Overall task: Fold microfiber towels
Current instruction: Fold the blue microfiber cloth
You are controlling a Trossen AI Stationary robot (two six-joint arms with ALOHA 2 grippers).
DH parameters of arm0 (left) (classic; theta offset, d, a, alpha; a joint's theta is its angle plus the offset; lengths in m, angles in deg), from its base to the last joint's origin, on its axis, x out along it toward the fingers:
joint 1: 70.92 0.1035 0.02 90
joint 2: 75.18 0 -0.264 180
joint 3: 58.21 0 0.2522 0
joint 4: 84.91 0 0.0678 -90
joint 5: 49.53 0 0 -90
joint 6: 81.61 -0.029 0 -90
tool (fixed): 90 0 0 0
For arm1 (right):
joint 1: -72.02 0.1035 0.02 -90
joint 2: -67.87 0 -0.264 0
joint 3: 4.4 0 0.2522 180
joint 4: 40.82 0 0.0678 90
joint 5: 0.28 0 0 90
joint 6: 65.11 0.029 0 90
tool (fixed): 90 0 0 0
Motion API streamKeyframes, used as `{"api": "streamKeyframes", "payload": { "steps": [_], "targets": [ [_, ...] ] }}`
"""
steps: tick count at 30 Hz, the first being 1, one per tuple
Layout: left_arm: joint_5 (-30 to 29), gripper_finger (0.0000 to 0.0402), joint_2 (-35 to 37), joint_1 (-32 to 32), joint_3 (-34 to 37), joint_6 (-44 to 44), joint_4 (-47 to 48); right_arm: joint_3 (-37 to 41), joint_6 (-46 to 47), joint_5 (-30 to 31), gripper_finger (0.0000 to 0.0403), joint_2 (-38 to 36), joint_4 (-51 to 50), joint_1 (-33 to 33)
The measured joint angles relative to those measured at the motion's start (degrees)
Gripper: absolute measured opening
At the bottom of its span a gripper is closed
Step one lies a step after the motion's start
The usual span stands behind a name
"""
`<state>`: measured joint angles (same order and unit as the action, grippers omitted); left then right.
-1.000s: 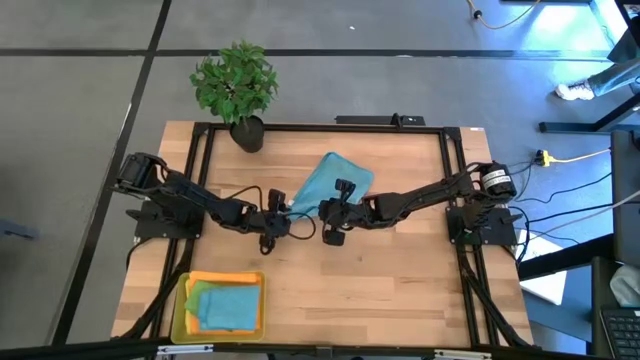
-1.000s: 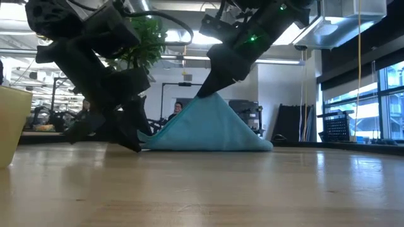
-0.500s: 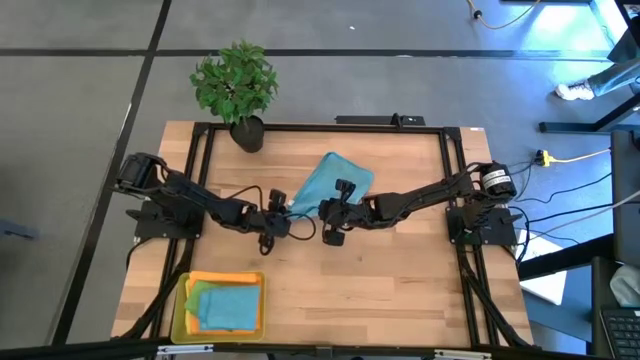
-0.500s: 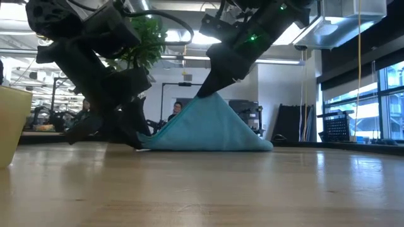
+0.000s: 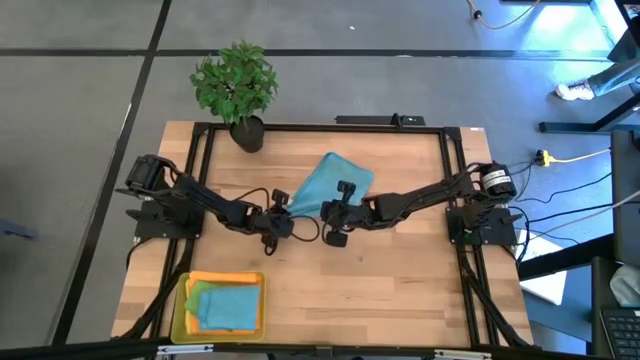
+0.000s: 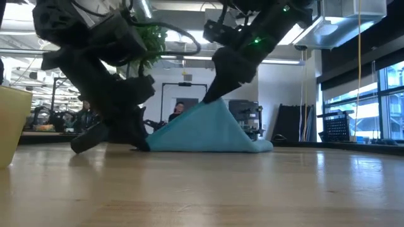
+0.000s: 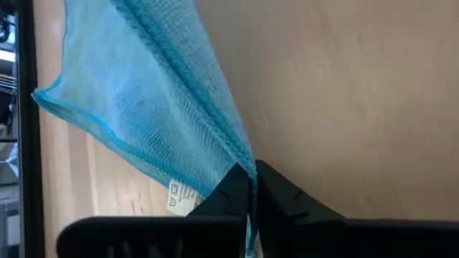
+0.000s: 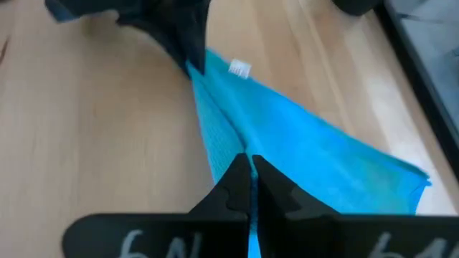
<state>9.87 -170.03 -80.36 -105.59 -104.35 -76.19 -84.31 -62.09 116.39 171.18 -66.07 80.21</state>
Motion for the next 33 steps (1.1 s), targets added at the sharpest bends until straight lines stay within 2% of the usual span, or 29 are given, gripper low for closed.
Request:
{"api": "streamKeyframes", "payload": {
  "steps": [3, 8, 12, 17, 21, 24, 27, 30, 33],
  "targets": [
    [-0.12, 0.0002, 0.24, -1.07, -3.11, 0.31, 5.32, -0.02, 0.46, -0.72, 0.0002, 0.0, -2.55, 1.47],
    [0.23, 0.0001, 0.26, -3.95, -10.77, 6.64, 18.8, -0.02, 2.01, -3.45, 0.0002, 0.0, -5.68, 5.89],
    [3.4, 0.0, 0.28, -7.78, -16.39, 10.96, 26.42, -0.02, 5.97, -7.63, 0.0002, 0.0, -8.05, 10.03],
    [9.17, 0.0, 0.33, -12.9, -21.97, 13.32, 30.16, -0.02, 10.33, -10.01, 0.0003, 0.0, -10.04, 15.61],
    [11.13, 0.0, 0.33, -16.73, -26.59, 13.18, 31.23, -0.05, 10.59, -11.76, 0.0003, 0.0, -9.97, 19.19],
    [12.32, 0.0, 0.33, -18.05, -29.87, 11.89, 33.52, -0.45, 11.92, -10.81, 0.0003, -0.33, -11.16, 20.25],
    [13.38, 0.0, 0.42, -17.27, -31.33, 8.41, 37.01, -1.34, 13.52, -5.58, 0.0003, -0.6, -14.06, 20.31],
    [16.6, 0.0, 0.43, -11.68, -31.08, 7.34, 40.44, -1.66, 15.65, 2.09, 0.0003, -1.23, -18.01, 18.61],
    [25.94, 0.0, 0.46, -3.7, -29.64, 5.52, 40.26, -1.4, 18.22, 5.47, 0.0003, -1.22, -20.84, 14.6]
  ]
}}
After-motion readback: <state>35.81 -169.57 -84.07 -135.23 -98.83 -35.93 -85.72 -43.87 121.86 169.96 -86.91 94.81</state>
